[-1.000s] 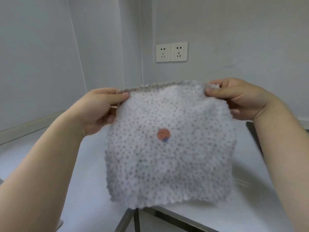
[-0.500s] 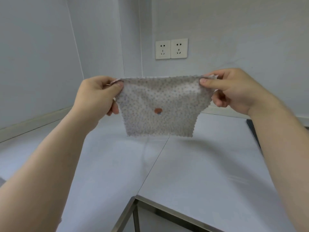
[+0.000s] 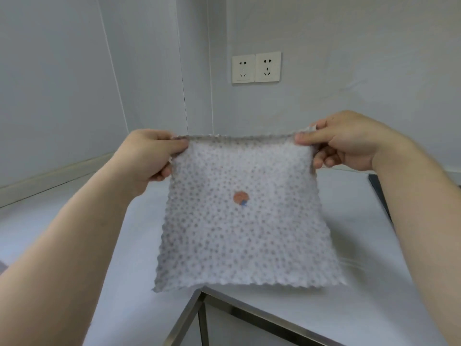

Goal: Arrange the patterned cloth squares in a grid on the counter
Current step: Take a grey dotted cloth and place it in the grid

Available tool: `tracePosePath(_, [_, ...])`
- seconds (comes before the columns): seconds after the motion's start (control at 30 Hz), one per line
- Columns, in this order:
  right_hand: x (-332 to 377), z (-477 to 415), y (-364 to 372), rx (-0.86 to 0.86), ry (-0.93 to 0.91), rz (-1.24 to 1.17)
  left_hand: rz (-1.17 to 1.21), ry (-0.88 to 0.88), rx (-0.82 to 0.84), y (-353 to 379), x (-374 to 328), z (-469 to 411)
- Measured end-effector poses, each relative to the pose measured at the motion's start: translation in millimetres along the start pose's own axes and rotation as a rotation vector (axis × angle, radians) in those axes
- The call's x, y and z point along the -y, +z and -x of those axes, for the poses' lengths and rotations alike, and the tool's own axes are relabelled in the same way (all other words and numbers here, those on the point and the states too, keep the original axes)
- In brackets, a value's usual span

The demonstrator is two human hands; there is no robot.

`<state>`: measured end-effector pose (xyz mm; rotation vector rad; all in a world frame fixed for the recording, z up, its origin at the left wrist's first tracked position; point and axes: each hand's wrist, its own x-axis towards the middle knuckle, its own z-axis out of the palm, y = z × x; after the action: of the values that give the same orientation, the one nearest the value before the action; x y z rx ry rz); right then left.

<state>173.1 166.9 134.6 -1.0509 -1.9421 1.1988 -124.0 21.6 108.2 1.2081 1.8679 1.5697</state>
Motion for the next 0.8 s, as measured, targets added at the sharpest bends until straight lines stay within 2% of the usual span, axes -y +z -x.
tracePosePath(0.27, [-40,-36,24,-0.073,0.066,0.201,0.057,-0.033,0.007,16,35,-17])
tracePosePath(0.4, [-60,-46,35,-0.192,-0.009,0.226,0.109,-0.063,0.016,21,52,-20])
tracePosePath(0.5, [-72,-43,46,-0.247,-0.120,0.409,0.147,-0.080,-0.010,22,64,-19])
tracePosePath(0.6, [-75,-28,58,-0.228,-0.183,0.526,0.001,-0.047,0.030,15,73,-16])
tracePosePath(0.73, [-78,-6,66,-0.237,-0.202,0.556,-0.403,0.044,0.191,3,68,-9])
tracePosePath(0.8, [-85,6,69,-0.223,-0.214,0.589,-0.531,0.082,0.265,1,62,-6])
